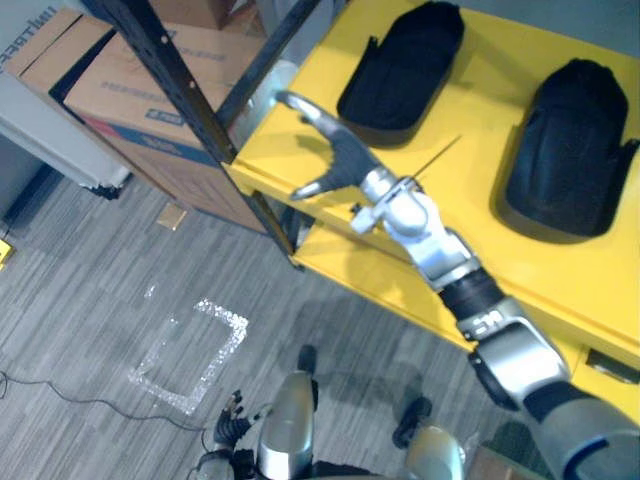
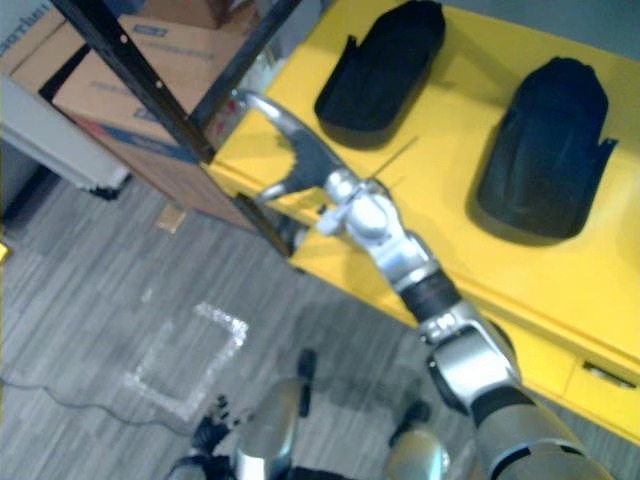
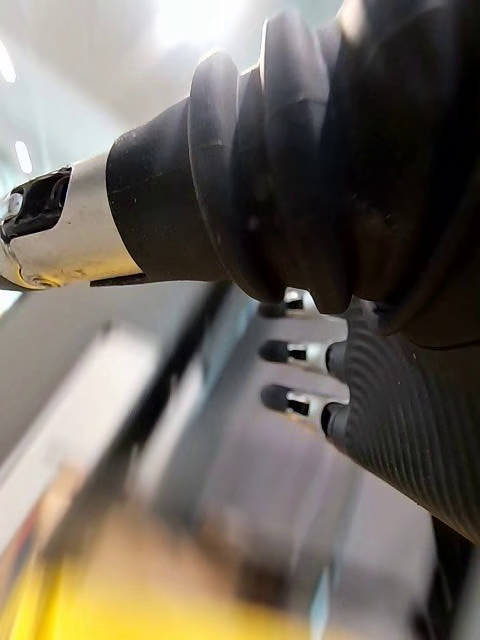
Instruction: Walk over and take plastic housings, then place them on the shelf
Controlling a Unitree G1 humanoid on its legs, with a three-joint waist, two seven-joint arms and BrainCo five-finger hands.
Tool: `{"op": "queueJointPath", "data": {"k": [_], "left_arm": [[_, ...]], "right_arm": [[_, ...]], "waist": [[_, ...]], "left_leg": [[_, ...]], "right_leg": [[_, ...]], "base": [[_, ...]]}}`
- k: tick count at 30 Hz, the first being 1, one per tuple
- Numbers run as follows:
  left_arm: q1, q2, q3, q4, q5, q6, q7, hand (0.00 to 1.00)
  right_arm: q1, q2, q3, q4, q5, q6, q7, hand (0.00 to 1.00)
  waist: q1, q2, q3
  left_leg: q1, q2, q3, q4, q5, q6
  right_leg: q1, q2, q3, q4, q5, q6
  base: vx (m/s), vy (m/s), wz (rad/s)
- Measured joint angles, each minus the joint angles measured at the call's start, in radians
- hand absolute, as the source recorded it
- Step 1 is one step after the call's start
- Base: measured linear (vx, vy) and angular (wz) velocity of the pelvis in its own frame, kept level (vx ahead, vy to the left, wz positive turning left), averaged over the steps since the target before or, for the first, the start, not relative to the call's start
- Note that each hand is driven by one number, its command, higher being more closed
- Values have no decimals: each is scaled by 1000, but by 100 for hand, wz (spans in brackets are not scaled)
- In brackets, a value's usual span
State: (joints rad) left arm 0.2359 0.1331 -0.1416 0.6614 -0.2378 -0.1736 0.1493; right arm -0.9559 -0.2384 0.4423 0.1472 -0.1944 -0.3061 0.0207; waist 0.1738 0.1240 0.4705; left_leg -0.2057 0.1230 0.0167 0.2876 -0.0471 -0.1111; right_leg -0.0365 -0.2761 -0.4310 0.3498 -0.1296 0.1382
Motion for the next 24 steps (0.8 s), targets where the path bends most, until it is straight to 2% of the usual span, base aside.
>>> {"op": "queueJointPath", "data": {"k": [1,4,5,10,12,18,24], "left_arm": [[0,0,1,0,0,0,1,0],[0,0,2,0,0,1,0,0],[0,1,2,0,0,1,-1,0],[1,6,2,-2,-1,1,-4,0],[1,6,2,-4,-2,1,-3,0],[1,6,0,-14,-3,2,-4,0],[1,8,-8,-13,-28,2,-3,0]], "right_arm": [[0,0,-6,-12,-39,7,-45,0],[0,-10,-28,-8,-69,36,-75,0],[0,-15,-40,10,-78,60,-90,0],[-11,-37,-37,143,-121,147,-87,0],[-49,-47,-15,249,-159,188,-83,0],[-156,-93,25,434,-213,263,-97,0],[-220,-153,24,496,-212,308,-181,0]], "waist": [[1,0,0],[1,-1,0],[2,-2,0],[4,-7,0],[8,-10,1],[30,-10,1],[30,-11,1]], "left_leg": [[4,-1,1,-1,0,0],[6,0,4,-4,1,-1],[10,0,8,-7,1,-2],[12,2,16,-8,2,-2],[12,7,15,-6,3,-4],[12,16,14,-7,4,-6],[-5,14,-7,-8,11,-8]], "right_leg": [[0,-2,2,7,-2,-1],[-2,-2,7,9,-2,-1],[-2,-3,13,8,-2,-1],[-2,0,19,1,3,4],[0,7,19,-8,10,4],[3,17,15,-16,11,4],[4,18,-7,-18,12,3]], "base": [[-36,-8,-2],[-51,-1,-4],[-36,2,-8],[-13,0,-4],[0,0,0],[0,0,0],[-21,-9,10]]}}
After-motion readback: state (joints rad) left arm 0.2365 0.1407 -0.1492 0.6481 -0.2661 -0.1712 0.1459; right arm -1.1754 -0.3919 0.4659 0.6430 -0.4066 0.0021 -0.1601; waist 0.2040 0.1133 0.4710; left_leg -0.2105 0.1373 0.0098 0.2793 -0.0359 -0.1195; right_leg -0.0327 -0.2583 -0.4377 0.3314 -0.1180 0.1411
